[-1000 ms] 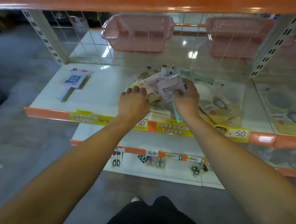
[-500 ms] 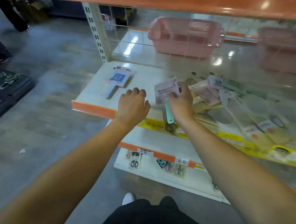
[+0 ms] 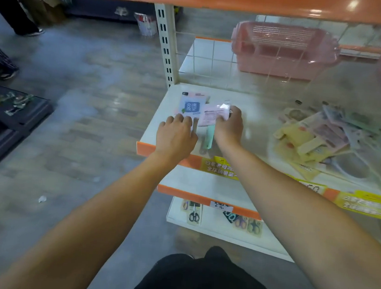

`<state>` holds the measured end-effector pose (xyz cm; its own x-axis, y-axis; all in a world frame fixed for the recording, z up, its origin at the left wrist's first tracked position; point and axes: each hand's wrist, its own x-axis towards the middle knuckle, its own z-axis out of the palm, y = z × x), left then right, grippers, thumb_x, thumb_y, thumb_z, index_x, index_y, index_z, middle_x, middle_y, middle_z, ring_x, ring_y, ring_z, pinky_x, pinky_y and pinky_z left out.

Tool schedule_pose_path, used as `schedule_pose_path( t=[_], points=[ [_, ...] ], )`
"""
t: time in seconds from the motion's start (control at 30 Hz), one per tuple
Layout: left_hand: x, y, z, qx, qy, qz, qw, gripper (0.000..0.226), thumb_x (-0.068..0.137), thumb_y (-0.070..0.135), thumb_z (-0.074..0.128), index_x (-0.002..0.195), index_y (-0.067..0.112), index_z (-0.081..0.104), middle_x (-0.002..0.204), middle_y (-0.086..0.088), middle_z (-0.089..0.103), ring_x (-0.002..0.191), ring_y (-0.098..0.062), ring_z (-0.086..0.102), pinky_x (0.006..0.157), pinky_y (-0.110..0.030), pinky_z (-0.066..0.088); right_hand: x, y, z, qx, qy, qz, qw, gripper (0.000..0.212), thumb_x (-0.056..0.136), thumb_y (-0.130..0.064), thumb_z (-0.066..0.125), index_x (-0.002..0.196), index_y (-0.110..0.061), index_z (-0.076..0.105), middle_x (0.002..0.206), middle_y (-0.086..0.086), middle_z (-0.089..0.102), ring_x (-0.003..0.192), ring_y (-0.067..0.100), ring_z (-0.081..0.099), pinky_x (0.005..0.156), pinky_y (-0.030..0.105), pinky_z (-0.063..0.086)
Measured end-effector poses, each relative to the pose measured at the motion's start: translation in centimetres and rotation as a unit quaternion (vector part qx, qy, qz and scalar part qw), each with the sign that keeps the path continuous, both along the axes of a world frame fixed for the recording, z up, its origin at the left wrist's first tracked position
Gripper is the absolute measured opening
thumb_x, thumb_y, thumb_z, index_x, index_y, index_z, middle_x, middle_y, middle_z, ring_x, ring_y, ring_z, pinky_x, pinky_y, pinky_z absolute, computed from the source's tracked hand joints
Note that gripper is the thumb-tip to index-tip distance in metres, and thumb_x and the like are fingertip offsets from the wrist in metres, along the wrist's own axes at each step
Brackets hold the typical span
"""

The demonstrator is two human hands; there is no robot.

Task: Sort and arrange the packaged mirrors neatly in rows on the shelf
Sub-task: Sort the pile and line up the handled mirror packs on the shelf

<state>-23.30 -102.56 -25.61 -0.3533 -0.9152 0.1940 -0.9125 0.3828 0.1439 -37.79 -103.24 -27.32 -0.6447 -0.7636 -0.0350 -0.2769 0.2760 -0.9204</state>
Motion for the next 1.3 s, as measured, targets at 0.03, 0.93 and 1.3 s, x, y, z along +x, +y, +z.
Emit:
schedule_pose_path(
  t=[0.03,0.93,1.3],
  points=[
    [0.2,-0.3,0.0,0.002,0.003,0.001,1.0,0.03,0.092,0.031,0.048,0.112,0.011,0.059,0.11,-0.01,0.06,0.1,-0.033,0.054,0.08,-0.04,0.041,0.2,-0.5,0.1,-0.002,-0.006,-0.005,1.0,0.037,0.092,-0.01,0.051,0.128,-0.01,0.049,0.126,0.009,0.058,0.114,0.026,0.054,0.093,0.029,0.04],
    [-10.9,2.6,1.7,0.01,0.034,-0.138,0.99,0.039,0.092,0.035,0.05,0.121,0.01,0.052,0.119,-0.012,0.056,0.11,-0.034,0.053,0.086,-0.041,0.042,-8.5,9.2,2.8,0.037,0.272,0.028,0.961,0.05,0.089,-0.029,0.059,0.137,-0.018,0.048,0.137,0.0,0.052,0.127,0.022,0.046,0.099,0.036,0.041],
    [-18.6,8.0,1.8,0.002,0.036,-0.174,0.984,0.037,0.09,0.035,0.051,0.119,0.011,0.055,0.114,-0.011,0.057,0.104,-0.034,0.053,0.083,-0.04,0.042,-15.5,16.7,2.7,0.034,0.297,-0.001,0.954,0.044,0.086,-0.026,0.062,0.128,-0.013,0.057,0.125,0.01,0.061,0.115,0.032,0.055,0.091,0.042,0.048]
  ],
)
